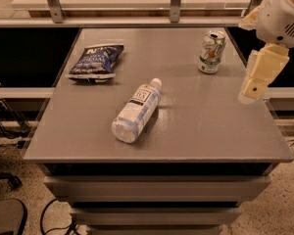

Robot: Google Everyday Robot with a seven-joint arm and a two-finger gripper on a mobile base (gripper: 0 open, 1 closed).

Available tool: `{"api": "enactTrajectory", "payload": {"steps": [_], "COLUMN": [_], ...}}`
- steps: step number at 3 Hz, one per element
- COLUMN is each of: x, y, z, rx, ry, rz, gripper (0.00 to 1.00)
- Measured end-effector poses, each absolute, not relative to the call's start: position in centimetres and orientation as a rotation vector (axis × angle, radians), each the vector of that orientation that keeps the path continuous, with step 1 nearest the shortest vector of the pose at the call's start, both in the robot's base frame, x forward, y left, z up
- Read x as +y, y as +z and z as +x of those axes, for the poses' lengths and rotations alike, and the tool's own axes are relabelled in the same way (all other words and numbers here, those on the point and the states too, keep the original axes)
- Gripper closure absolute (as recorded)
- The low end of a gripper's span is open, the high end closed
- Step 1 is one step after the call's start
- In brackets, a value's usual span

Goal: Move 7up can near blue chip bag

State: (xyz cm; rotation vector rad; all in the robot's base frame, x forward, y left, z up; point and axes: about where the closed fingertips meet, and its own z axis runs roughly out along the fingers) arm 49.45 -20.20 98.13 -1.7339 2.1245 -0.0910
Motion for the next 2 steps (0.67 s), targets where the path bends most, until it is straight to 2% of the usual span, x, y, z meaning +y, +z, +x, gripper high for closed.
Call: {"api": "enactTrajectory", "payload": {"steps": [2], "x": [-21.0], "y": [95.5], "z": [54.6], "rx": [2.098], "ry": [-0.029], "rz": [-1.804], "gripper": [0.0]}}
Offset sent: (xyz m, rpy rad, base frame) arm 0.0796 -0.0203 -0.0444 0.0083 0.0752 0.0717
